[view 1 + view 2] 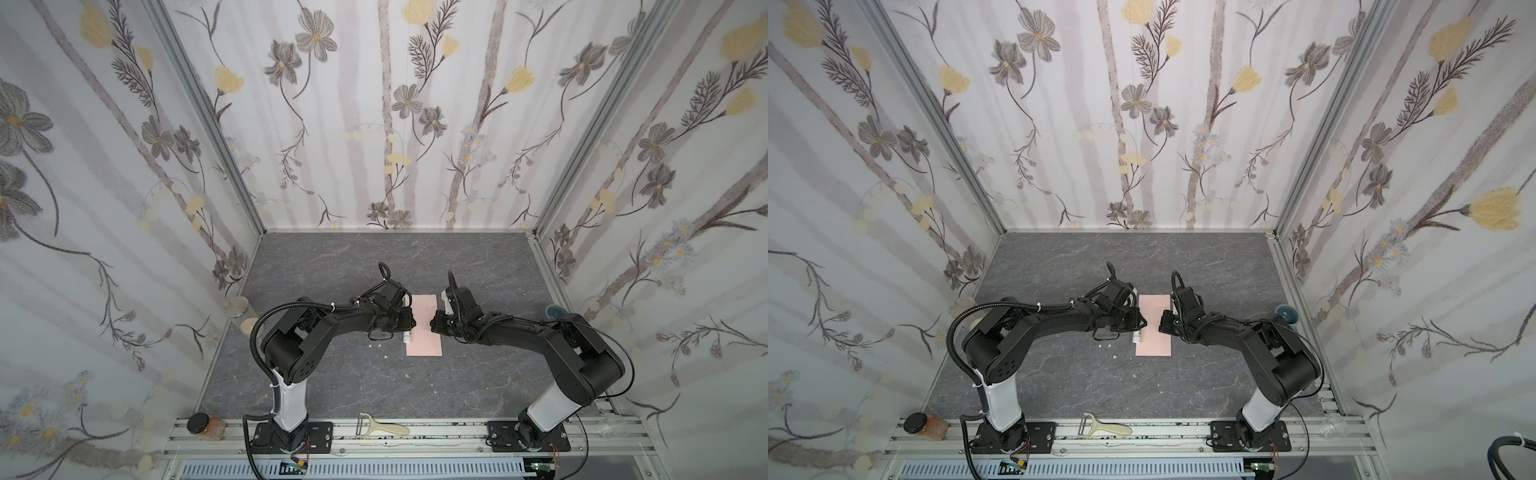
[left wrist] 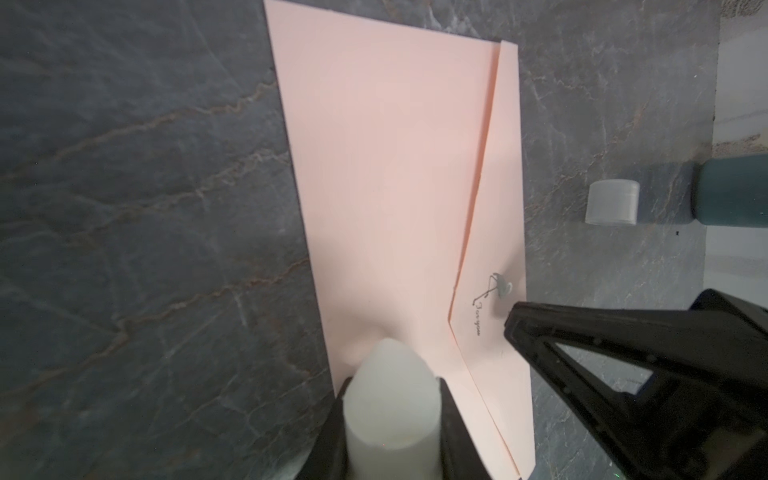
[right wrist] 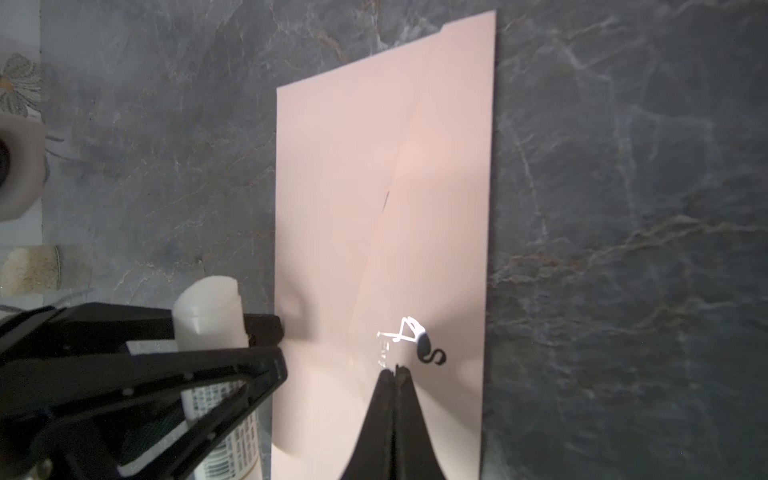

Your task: Place the letter into the envelope and seal it

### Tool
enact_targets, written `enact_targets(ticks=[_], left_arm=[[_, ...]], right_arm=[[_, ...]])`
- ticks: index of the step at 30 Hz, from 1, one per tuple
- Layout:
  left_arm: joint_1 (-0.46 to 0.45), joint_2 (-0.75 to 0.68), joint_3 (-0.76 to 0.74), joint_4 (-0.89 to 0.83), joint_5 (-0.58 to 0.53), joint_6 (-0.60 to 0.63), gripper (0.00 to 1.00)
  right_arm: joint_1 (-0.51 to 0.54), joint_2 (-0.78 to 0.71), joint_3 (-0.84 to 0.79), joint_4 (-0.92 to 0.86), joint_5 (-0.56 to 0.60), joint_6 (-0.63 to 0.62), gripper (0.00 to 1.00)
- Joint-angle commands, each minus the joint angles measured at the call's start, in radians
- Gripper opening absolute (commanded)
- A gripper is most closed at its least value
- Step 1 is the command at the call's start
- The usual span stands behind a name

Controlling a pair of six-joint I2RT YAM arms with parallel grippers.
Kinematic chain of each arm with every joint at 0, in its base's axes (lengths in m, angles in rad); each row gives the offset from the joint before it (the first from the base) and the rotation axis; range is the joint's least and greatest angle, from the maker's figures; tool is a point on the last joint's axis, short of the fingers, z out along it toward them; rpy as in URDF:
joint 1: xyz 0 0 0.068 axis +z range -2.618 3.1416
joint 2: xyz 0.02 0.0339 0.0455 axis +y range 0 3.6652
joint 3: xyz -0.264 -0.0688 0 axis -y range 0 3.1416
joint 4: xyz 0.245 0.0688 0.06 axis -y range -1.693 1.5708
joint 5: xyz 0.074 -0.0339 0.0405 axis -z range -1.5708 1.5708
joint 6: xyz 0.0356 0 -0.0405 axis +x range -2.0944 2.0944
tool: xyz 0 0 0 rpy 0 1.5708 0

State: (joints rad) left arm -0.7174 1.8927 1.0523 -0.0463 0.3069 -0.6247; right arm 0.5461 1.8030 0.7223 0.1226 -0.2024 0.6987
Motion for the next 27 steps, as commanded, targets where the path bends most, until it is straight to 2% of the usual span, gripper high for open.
enact_targets(ticks=[1, 12, 19, 27], left_arm=[[0.001, 0.003, -0.007, -0.158, -0.042, 0.008, 0.0], [-0.001, -0.002, -0.001, -0.16, -0.055, 0.014, 0.0], [0.0, 0.0, 0.008, -0.162, -0.06, 0.017, 0.0], [0.0, 0.005, 0.016, -0.164, -0.063, 0.022, 0.0]], right_arm=[[-0.005, 0.014, 0.016, -0.008, 0.003, -0.017, 0.0], [0.045, 0.111, 0.085, 0.032, -0.038, 0.01, 0.0], [-0.002, 0.066, 0.094, 0.011, -0.031, -0.007, 0.0], [-0.015, 0.149, 0.179, -0.015, -0.033, -0.046, 0.0]])
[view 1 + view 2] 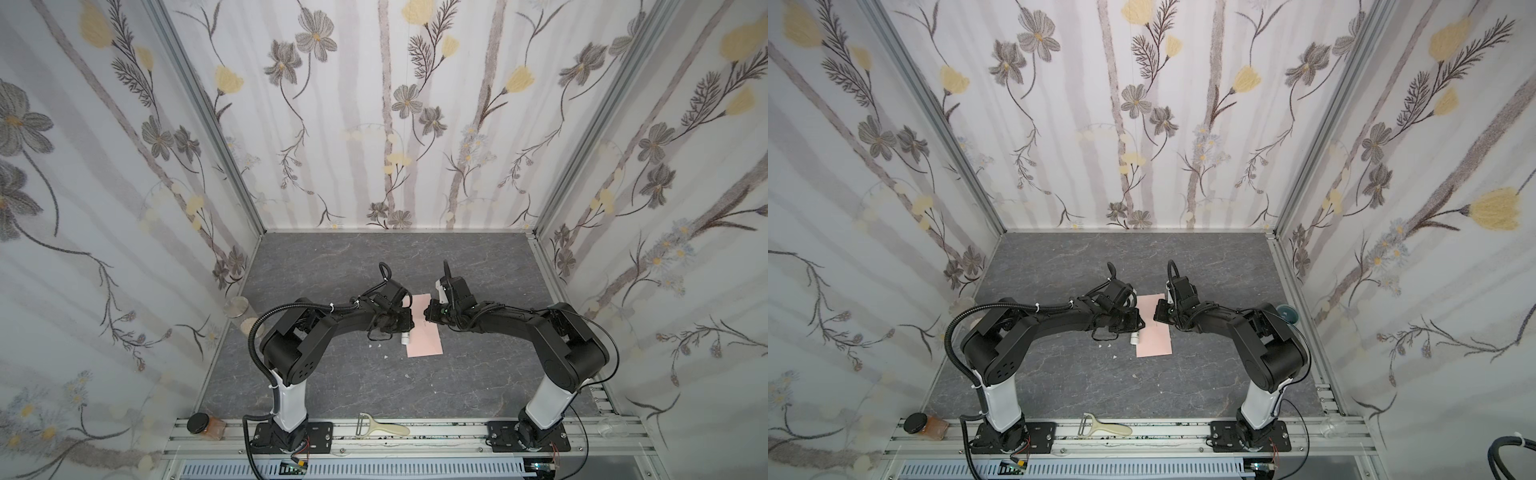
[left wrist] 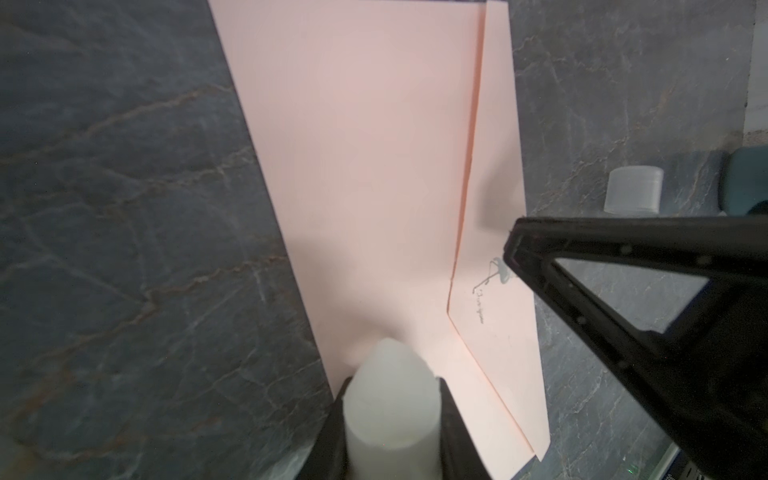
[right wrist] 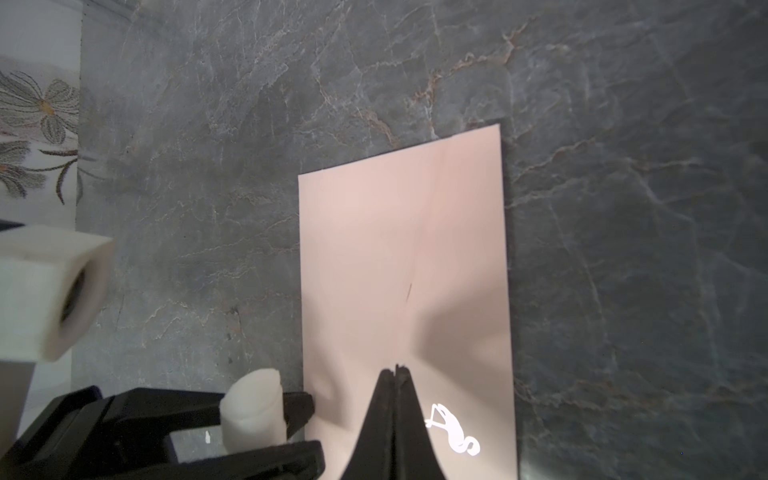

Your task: Place the letter into the envelope and seal it

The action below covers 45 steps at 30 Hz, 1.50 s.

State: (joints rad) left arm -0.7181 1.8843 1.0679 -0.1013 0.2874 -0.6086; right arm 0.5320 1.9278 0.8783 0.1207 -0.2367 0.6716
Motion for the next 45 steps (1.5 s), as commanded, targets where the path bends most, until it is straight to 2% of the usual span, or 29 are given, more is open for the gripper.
enact_targets(ticks=[1, 11, 20, 30, 45], left_arm=[[0.002, 0.015, 0.002, -0.11, -0.042, 0.006, 0.0], [0.001, 0.021, 0.011, -0.115, -0.045, 0.009, 0.0], [0.001, 0.01, 0.012, -0.121, -0.053, 0.013, 0.0], [0.001, 0.013, 0.013, -0.124, -0.056, 0.014, 0.0], [0.002, 0.021, 0.018, -0.125, -0.059, 0.015, 0.0]], right_arm=[[0.0, 0.034, 0.027, -0.009, -0.002, -0.018, 0.0], [0.062, 0.053, 0.012, 0.023, -0.035, 0.016, 0.0], [0.012, -0.006, -0.023, 0.023, -0.022, 0.015, 0.0], [0.058, 0.063, -0.022, 0.049, -0.037, 0.034, 0.0], [0.032, -0.028, -0.079, 0.037, -0.024, 0.031, 0.0]])
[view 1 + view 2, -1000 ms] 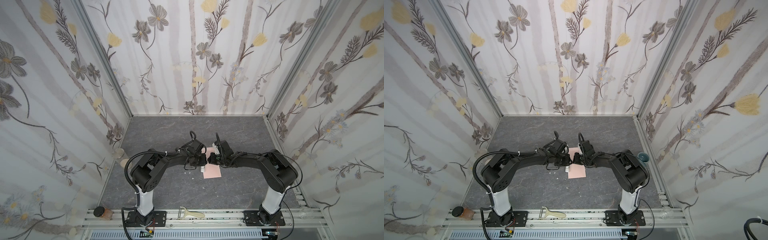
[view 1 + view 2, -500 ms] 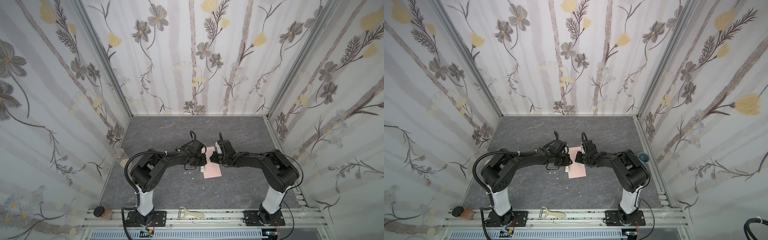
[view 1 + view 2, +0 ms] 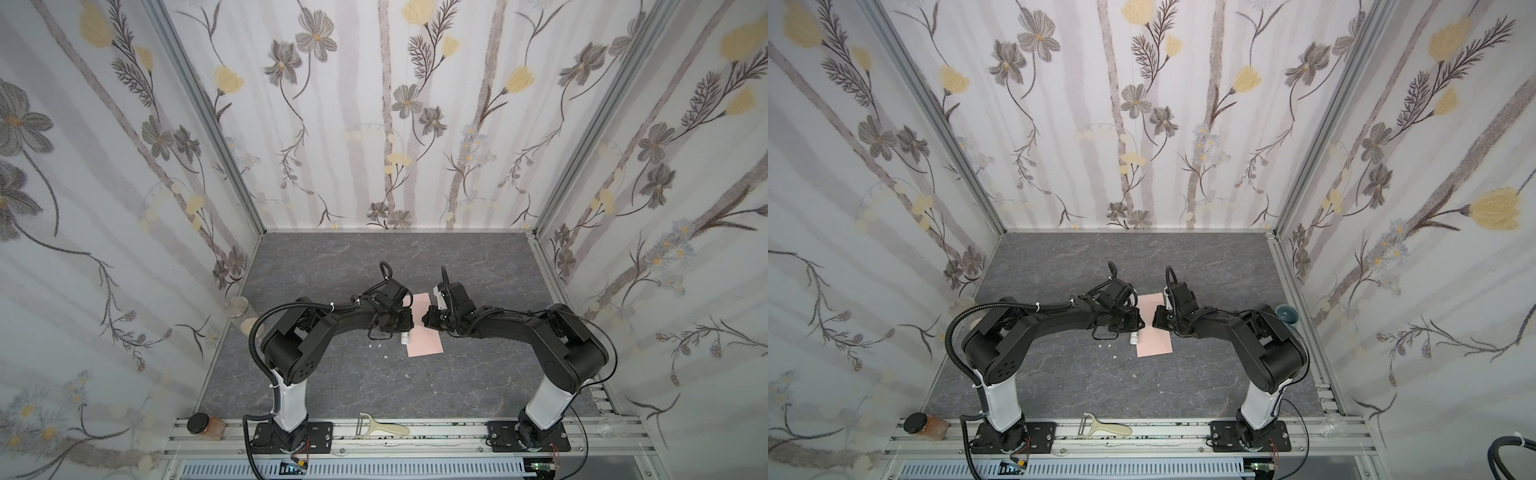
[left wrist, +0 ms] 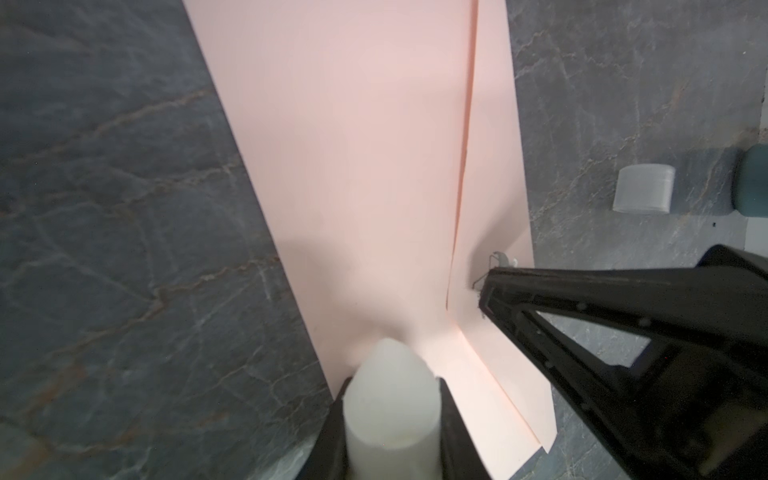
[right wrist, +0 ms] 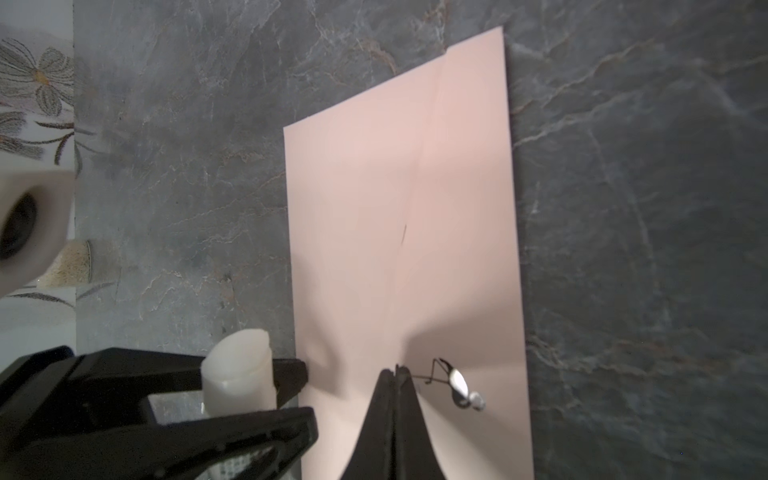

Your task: Place the letter into the envelope and seal it

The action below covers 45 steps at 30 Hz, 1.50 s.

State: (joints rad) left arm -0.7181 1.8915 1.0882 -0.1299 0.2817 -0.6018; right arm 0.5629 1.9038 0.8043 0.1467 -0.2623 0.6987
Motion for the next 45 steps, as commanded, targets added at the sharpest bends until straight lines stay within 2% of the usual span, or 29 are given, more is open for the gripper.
enact_targets(ticks=[1, 10, 17, 23, 32, 45], left_arm=[[0.001, 0.014, -0.001, -0.097, -0.053, 0.009, 0.0], [0.002, 0.02, 0.004, -0.097, -0.052, 0.01, 0.0], [0.001, 0.022, 0.004, -0.097, -0.05, 0.011, 0.0], [0.001, 0.017, 0.002, -0.1, -0.05, 0.01, 0.0], [-0.002, 0.02, -0.002, -0.1, -0.045, 0.004, 0.0], [-0.003, 0.018, -0.002, -0.1, -0.039, -0.001, 0.0]], right_arm=[[0.0, -0.001, -0.008, 0.015, 0.007, 0.004, 0.0], [0.036, 0.035, -0.013, 0.033, 0.006, 0.019, 0.0], [-0.014, -0.045, -0.091, 0.029, -0.014, 0.021, 0.0], [-0.012, -0.085, -0.139, 0.02, -0.011, 0.019, 0.0], [0.03, -0.025, -0.119, 0.074, -0.031, 0.058, 0.0], [0.031, -0.183, -0.212, 0.012, 0.01, 0.061, 0.0]])
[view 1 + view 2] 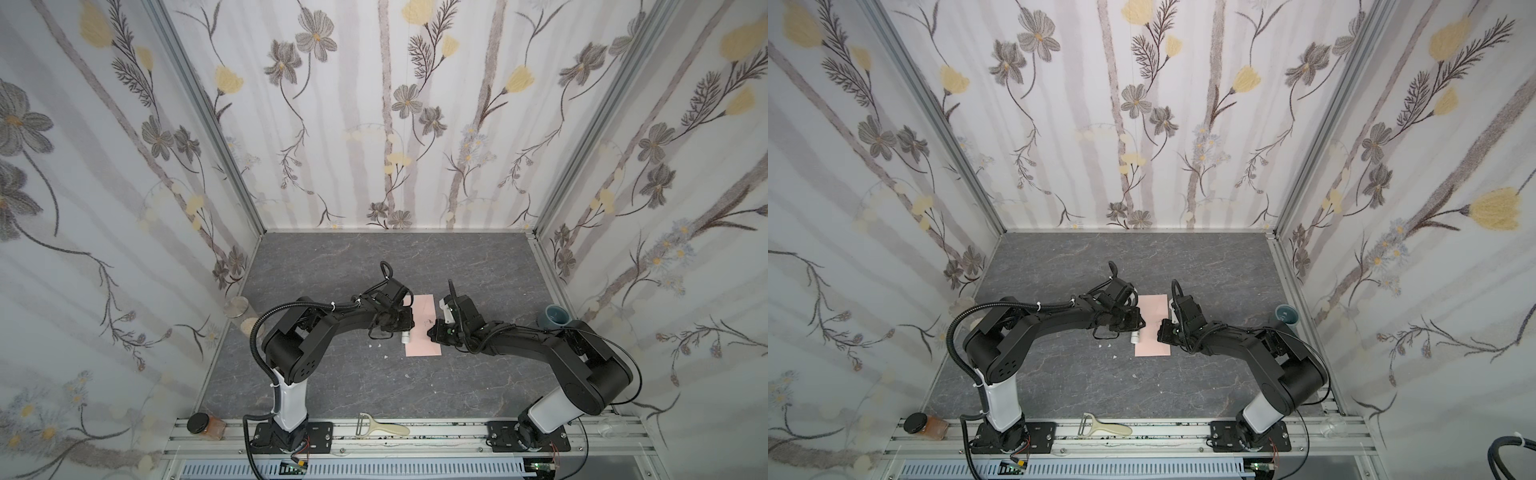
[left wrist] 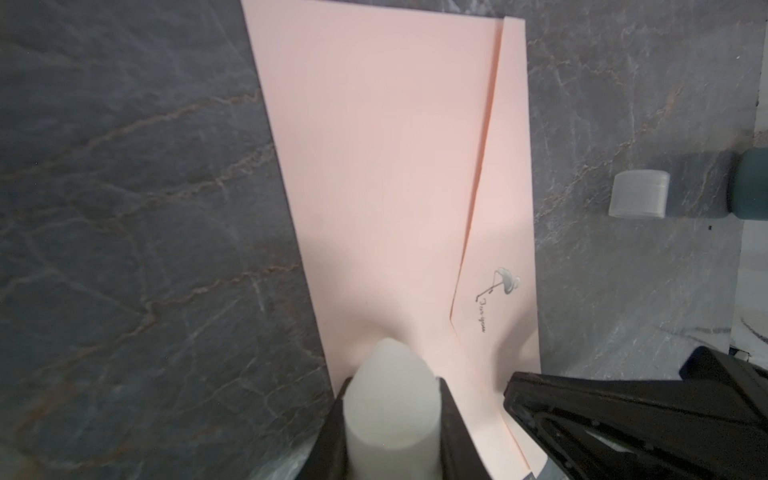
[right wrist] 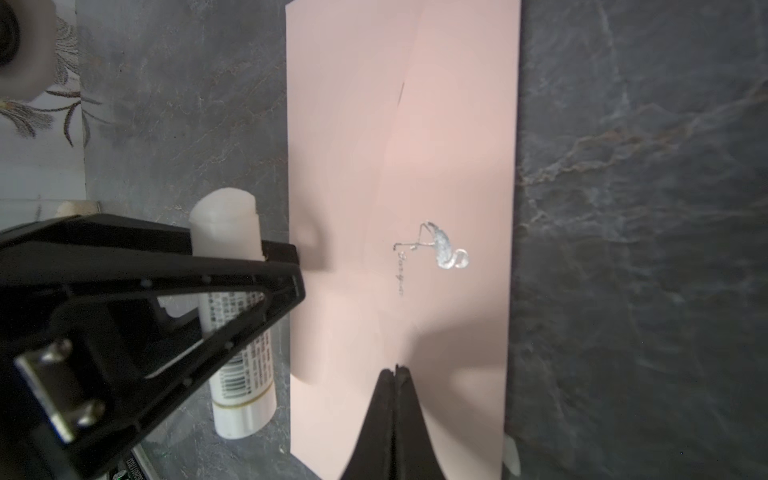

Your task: Place the letter into the envelope and seal it

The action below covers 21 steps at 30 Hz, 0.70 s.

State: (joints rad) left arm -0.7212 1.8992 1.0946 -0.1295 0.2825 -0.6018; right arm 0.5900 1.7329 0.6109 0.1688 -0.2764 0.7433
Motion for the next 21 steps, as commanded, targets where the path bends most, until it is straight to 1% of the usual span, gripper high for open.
enact_targets(ticks=[1, 5, 9, 11, 17, 21], left_arm=[[-0.001, 0.011, -0.009, -0.101, -0.039, 0.0, 0.0], [0.0, 0.013, -0.008, -0.1, -0.037, -0.002, 0.0], [0.0, 0.013, -0.009, -0.1, -0.039, -0.003, 0.0], [0.0, 0.012, -0.007, -0.101, -0.042, -0.002, 0.0], [-0.001, 0.01, -0.002, -0.1, -0.05, 0.0, 0.0], [0.0, 0.011, 0.002, -0.102, -0.05, 0.001, 0.0]], right_arm=[[0.002, -0.008, -0.027, -0.006, 0.024, 0.018, 0.0], [0.002, 0.032, -0.022, 0.018, 0.024, 0.017, 0.0], [0.003, 0.081, 0.022, 0.044, 0.008, 0.022, 0.0], [0.003, 0.083, 0.04, 0.045, 0.003, 0.022, 0.0], [-0.055, 0.044, 0.081, 0.02, -0.007, -0.002, 0.0], [-0.078, 0.093, 0.151, -0.017, 0.009, -0.048, 0.0]])
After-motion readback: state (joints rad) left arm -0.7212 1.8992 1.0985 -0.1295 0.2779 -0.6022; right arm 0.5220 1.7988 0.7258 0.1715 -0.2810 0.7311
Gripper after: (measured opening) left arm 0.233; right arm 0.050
